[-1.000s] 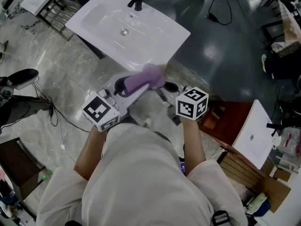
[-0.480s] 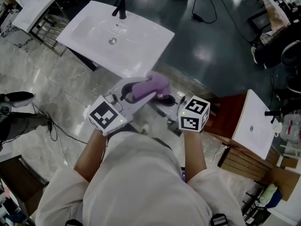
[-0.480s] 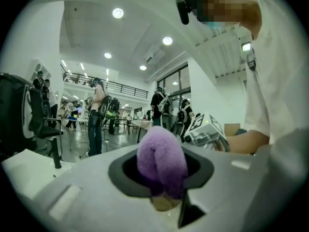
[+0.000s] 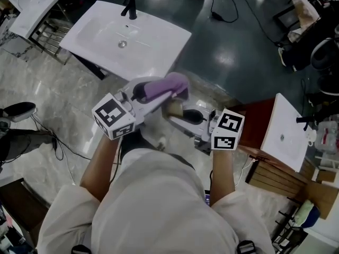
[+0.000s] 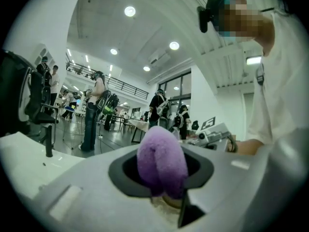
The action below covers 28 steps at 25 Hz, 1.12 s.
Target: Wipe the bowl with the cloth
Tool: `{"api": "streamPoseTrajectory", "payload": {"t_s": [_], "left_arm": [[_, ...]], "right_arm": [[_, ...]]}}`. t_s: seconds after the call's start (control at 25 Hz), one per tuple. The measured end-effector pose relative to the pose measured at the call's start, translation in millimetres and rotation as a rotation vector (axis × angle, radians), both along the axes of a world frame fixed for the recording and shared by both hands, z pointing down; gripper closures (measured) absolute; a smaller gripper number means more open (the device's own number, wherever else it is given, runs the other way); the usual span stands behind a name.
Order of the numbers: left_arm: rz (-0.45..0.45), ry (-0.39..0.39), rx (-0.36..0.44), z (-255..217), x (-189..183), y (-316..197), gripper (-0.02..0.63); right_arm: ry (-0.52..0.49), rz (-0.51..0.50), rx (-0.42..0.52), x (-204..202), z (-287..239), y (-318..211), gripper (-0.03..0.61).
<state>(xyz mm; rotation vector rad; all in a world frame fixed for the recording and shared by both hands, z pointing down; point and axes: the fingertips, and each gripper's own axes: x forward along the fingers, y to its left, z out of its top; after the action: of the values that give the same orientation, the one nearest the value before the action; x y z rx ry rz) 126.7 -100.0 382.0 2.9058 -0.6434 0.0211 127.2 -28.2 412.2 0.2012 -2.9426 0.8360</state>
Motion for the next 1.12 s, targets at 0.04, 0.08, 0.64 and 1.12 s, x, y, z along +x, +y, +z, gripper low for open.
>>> {"api": "streamPoseTrajectory", "payload": {"t_s": [0.04, 0.08, 0.64, 1.12], "left_arm": [[0.005, 0.018, -0.022, 3.1, -2.6, -0.4, 0.494], [0.012, 0.04, -0.048, 6.7, -5.2, -0.6, 0.495], [0.049, 0.133, -0.233, 55.7, -27.5, 27.8, 0.499], [0.033, 0.187, -0.286, 58.8, -50.4, 52.6, 0.499]], "right_arm": [[-0.01, -0.008, -0.001, 0.4, -2.3, 4.2, 0.543], [-0.017, -0.014, -0.004, 0.7, -3.8, 7.8, 0.541], [-0.268, -0.035, -0.012, -3.8, -61.1, 21.9, 0.557], [-0.297, 0.049, -0.052, -40.7, -67.7, -8.8, 0.557]]}}
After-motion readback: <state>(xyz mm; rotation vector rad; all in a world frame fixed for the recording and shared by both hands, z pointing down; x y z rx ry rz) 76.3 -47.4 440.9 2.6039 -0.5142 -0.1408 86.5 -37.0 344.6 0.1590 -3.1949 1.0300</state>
